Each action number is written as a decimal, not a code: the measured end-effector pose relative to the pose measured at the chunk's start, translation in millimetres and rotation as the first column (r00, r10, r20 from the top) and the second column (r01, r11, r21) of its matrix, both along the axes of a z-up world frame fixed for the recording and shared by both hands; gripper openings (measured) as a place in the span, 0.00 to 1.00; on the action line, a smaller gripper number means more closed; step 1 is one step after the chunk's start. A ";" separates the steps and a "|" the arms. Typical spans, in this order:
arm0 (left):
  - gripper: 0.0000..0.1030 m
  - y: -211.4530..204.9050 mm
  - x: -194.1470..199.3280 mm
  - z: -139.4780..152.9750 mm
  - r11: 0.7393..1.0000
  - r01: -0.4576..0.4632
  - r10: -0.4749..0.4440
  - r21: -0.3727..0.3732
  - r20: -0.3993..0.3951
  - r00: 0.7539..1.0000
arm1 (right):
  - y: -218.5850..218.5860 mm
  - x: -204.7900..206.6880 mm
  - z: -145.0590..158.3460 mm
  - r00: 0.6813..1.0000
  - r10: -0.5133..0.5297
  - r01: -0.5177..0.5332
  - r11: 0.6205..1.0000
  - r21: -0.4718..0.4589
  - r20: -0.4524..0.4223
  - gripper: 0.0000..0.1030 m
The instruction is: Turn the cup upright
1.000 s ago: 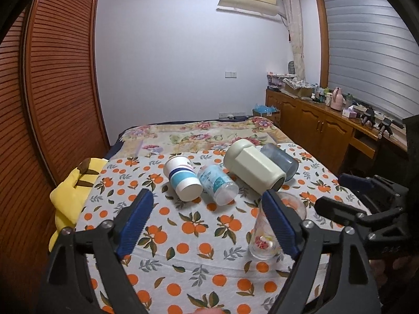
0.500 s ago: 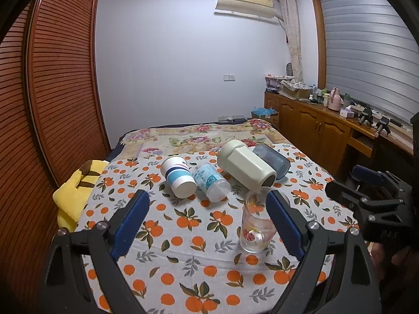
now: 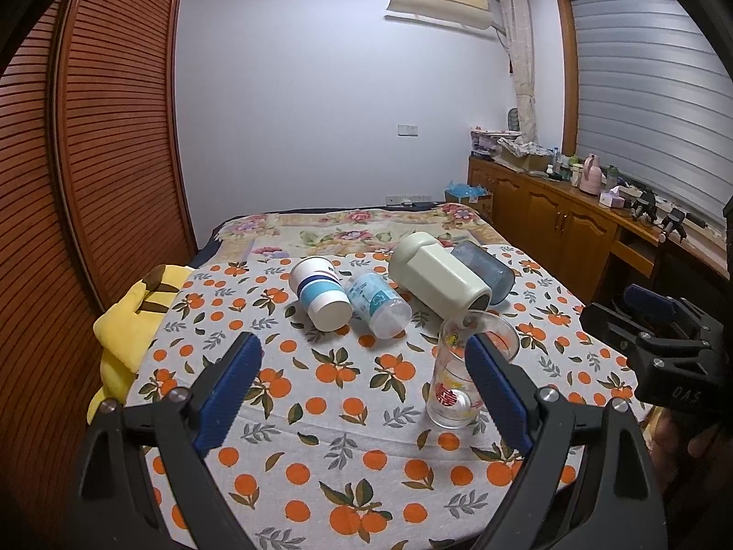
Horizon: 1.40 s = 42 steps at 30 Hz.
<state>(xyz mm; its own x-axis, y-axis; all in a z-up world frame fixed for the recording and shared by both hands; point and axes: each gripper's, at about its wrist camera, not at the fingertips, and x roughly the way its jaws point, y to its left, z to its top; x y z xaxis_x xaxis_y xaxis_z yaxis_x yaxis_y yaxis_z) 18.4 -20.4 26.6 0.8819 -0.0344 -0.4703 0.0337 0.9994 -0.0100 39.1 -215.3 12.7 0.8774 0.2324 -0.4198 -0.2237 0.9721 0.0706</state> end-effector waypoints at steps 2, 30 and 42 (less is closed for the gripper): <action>0.89 0.5 0.3 -0.2 1.000 -0.002 0.002 -0.001 0.002 1.000 | 0.0 0.0 0.2 1.000 -0.002 0.002 1.000 -0.001 0.001 1.00; 0.89 1.2 -1.2 0.5 1.000 -0.003 0.003 0.002 0.007 1.000 | 0.7 0.1 -0.8 1.000 -0.004 0.004 1.000 -0.005 0.003 1.00; 0.89 -1.4 -2.2 3.1 1.000 -0.001 0.001 0.003 0.010 1.000 | 0.8 -0.4 -0.4 1.000 -0.005 0.005 1.000 -0.005 0.003 1.00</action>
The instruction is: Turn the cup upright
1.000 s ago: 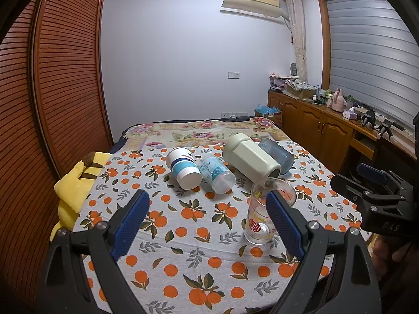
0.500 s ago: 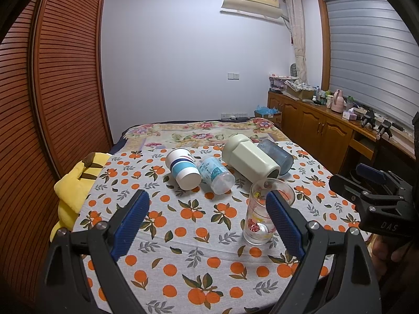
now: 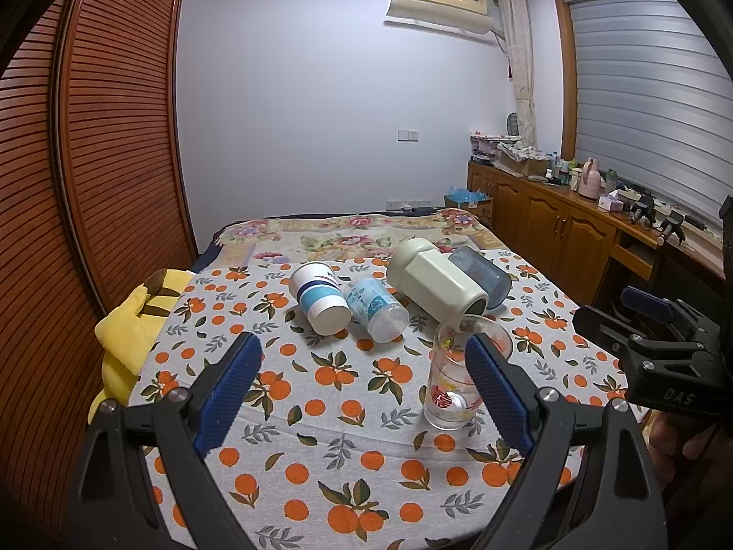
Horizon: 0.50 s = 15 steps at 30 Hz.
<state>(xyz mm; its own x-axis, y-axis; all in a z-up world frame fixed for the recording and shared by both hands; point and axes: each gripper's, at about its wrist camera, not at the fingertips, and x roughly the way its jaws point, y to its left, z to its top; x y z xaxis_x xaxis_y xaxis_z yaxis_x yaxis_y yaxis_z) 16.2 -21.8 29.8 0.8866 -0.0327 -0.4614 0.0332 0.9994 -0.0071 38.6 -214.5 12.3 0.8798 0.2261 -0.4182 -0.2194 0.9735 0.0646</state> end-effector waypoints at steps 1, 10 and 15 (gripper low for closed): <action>0.89 -0.6 0.4 0.2 1.000 0.000 0.000 0.000 0.000 1.000 | -0.1 0.3 -0.4 1.000 0.000 0.000 1.000 0.000 -0.001 1.00; 0.89 -0.1 -0.3 -0.3 1.000 0.000 0.000 -0.001 0.000 1.000 | -0.1 0.2 -0.6 1.000 -0.001 0.001 1.000 0.000 0.002 1.00; 0.89 0.1 -0.5 -0.5 1.000 0.001 -0.001 0.000 0.001 1.000 | 0.0 0.0 -0.3 1.000 0.001 -0.001 1.000 0.000 0.001 1.00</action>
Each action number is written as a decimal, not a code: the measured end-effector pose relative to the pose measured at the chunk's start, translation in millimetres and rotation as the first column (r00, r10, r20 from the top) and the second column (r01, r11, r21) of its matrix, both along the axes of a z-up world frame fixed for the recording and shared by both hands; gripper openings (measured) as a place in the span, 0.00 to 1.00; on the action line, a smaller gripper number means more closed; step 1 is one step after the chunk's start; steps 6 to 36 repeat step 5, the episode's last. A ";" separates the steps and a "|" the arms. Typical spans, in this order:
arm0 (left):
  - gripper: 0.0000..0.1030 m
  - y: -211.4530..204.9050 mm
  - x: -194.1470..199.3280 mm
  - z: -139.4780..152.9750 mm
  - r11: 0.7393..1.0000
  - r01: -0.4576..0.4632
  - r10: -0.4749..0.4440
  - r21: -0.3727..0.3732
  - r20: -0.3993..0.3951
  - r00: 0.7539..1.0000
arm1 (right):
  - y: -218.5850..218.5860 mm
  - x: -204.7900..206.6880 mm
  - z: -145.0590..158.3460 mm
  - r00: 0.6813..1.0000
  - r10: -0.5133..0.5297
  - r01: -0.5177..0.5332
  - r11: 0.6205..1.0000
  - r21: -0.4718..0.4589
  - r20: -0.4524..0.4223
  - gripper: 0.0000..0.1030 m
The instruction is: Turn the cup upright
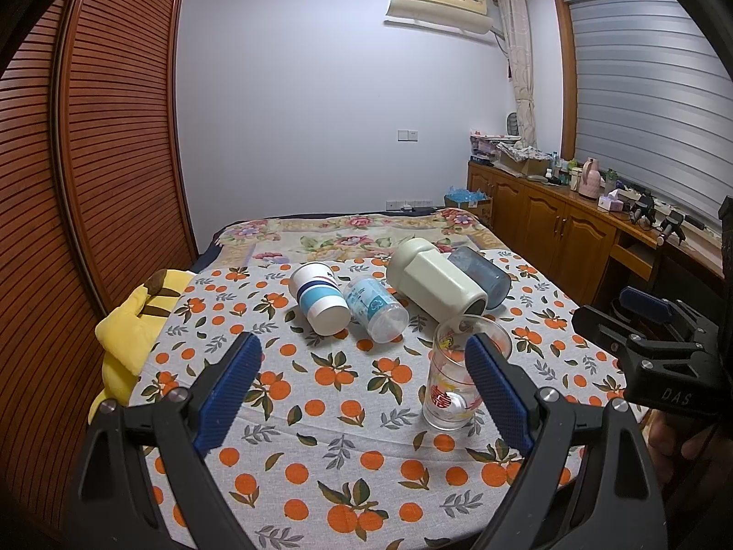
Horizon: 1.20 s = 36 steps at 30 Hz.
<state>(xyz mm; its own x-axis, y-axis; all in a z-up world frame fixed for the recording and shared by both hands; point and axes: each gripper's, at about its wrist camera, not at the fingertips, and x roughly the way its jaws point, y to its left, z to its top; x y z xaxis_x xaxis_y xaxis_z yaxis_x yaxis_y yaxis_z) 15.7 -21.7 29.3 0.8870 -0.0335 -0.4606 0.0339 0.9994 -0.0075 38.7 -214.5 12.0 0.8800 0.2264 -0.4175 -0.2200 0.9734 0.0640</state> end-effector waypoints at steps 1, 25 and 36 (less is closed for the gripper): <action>0.89 -0.4 0.4 0.0 1.000 0.000 0.000 0.000 0.000 1.000 | 0.2 0.3 -0.3 1.000 0.000 0.000 1.000 -0.001 0.000 1.00; 0.89 -1.7 0.3 2.0 1.000 0.001 -0.001 0.000 -0.004 1.000 | 0.0 0.0 -0.2 1.000 -0.001 0.001 1.000 -0.001 0.000 1.00; 0.89 -1.7 0.3 2.0 1.000 0.001 -0.001 0.000 -0.004 1.000 | 0.0 0.0 -0.2 1.000 -0.001 0.001 1.000 -0.001 0.000 1.00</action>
